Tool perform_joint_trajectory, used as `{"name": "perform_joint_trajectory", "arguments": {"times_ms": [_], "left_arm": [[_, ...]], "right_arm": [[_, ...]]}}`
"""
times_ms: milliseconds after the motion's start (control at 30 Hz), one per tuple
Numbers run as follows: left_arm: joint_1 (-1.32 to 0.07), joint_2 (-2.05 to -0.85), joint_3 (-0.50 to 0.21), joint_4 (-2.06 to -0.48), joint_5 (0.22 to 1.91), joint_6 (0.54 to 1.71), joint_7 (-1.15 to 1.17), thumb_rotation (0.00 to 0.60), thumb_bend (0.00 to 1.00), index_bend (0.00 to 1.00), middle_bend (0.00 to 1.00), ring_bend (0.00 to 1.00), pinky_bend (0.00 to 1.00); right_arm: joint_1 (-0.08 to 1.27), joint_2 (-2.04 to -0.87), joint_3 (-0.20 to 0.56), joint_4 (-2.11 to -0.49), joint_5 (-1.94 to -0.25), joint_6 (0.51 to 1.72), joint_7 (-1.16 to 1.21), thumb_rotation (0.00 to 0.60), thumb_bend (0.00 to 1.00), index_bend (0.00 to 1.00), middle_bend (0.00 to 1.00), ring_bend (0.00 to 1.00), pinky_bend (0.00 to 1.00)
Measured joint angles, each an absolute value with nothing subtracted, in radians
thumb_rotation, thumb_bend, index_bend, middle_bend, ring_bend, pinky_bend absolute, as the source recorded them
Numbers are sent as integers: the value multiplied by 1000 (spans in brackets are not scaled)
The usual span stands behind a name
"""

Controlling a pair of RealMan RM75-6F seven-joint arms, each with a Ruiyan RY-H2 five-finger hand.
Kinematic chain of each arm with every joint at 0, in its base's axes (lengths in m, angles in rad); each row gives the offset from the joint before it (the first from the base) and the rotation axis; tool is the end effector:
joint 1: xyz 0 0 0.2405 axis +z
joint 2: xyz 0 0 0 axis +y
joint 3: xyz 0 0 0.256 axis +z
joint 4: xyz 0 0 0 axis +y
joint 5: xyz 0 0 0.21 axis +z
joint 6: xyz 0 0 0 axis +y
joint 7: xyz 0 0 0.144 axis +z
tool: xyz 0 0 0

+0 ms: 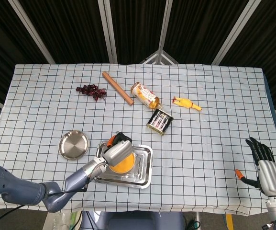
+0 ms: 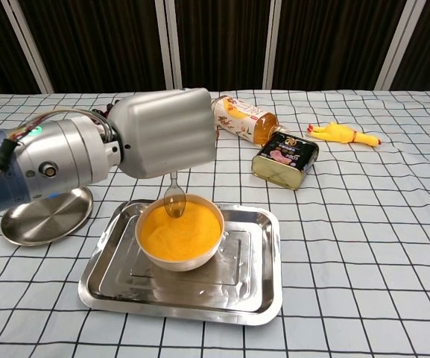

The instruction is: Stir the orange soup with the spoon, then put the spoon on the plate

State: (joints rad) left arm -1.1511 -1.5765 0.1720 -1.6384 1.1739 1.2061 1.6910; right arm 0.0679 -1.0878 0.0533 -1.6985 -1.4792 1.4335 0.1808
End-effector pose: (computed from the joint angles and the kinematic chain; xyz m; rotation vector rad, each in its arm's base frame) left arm -0.0473 0.2949 -0.0428 -1.9458 0.9027 -0.3711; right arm -0.3040 -0.1751 0.1556 1.2960 -1.1394 1.0329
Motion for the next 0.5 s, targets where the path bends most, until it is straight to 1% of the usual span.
{"name": "perform_joint_trajectory", "arguments": {"times_ms": [500], "left_arm": [[-1125,-1607,149,-1636,1250,1150,1630,600,575,790,1000,1000,1000]], "right_arm": [[67,-1087,55,-1700,-1478,1436,186,600,339,0,0,0,0]]}}
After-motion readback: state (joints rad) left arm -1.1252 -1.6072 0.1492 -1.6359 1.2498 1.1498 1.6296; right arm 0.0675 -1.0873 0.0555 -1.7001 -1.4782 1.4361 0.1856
